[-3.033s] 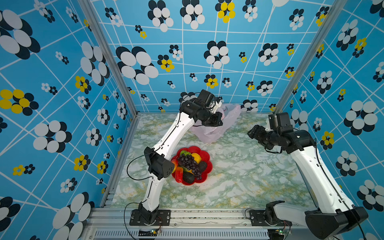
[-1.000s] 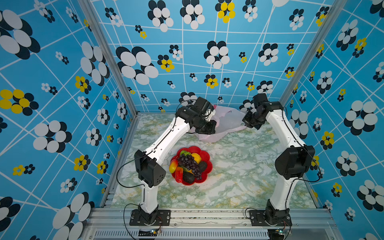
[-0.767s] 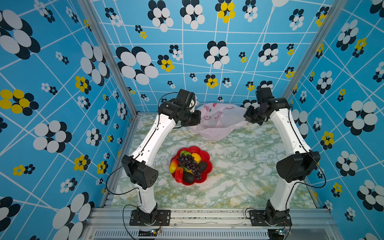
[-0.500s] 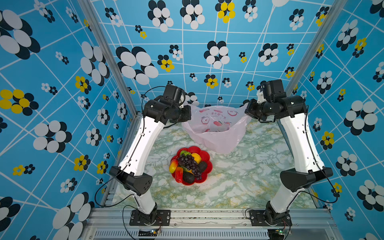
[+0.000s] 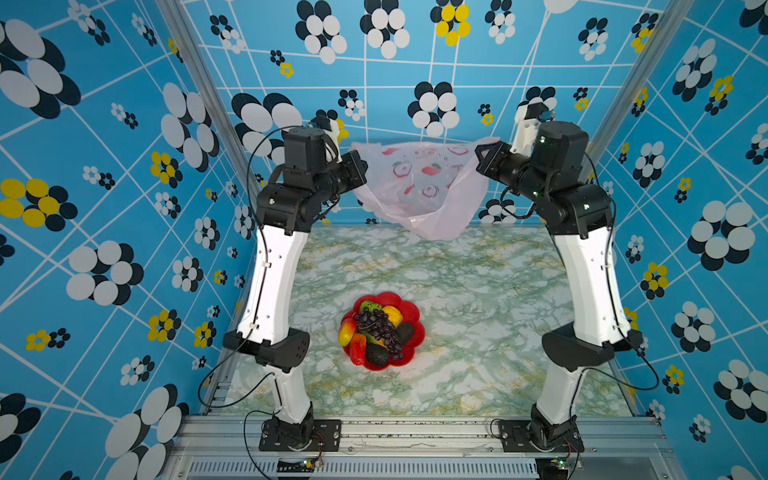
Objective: Place the fruits into the plastic bag
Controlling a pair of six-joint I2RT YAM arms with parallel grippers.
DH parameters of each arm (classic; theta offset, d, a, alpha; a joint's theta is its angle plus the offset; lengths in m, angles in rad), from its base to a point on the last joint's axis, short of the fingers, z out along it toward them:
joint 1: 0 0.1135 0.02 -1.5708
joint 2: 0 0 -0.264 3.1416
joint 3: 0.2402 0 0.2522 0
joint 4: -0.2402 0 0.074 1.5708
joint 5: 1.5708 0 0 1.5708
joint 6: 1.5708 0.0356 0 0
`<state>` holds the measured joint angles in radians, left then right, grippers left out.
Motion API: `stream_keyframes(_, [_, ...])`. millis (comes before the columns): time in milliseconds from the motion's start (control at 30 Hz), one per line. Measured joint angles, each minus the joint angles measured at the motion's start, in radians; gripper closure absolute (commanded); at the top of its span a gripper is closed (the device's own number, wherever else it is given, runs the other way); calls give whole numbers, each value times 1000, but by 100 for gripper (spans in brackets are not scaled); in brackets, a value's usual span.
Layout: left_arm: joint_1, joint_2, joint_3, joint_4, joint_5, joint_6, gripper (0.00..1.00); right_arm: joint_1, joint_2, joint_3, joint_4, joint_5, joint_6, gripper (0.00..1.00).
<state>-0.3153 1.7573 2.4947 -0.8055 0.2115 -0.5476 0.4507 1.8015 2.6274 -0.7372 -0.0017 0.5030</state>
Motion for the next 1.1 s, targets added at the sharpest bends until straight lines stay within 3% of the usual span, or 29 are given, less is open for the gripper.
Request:
stream_keyframes(167, [-125, -308, -265, 203, -71, 111, 96, 75, -197, -63, 92, 19, -96, 100])
stream_keyframes(233, [-121, -415, -422, 255, -100, 134, 99, 66, -305, -286, 132, 47, -103, 100])
stream_keyframes(300, [-50, -480, -631, 272, -97, 107, 100, 65, -343, -547, 149, 52, -81, 100])
stream_keyframes(400, [102, -420, -948, 298, 6, -3, 100, 63, -195, -807, 110, 35, -20, 100])
stream_keyframes(500, [204, -266, -1213, 268, 64, -90, 100, 63, 48, -918, 38, 15, 27, 100])
stream_keyframes(600, [248, -242, -1271, 151, 87, -115, 100, 63, 137, -898, -37, 1, 50, 100])
stream_keyframes(667, [255, -291, -1213, 145, 94, -114, 100, 63, 148, -769, -79, -18, 57, 100])
stream_keyframes(833, [264, -435, -1136, 228, 111, -103, 100, 69, 165, -441, 7, -80, 71, 100])
stream_keyframes(1100, [321, -517, -1298, 188, 99, -89, 100, 92, 336, -399, 36, -172, 114, 100])
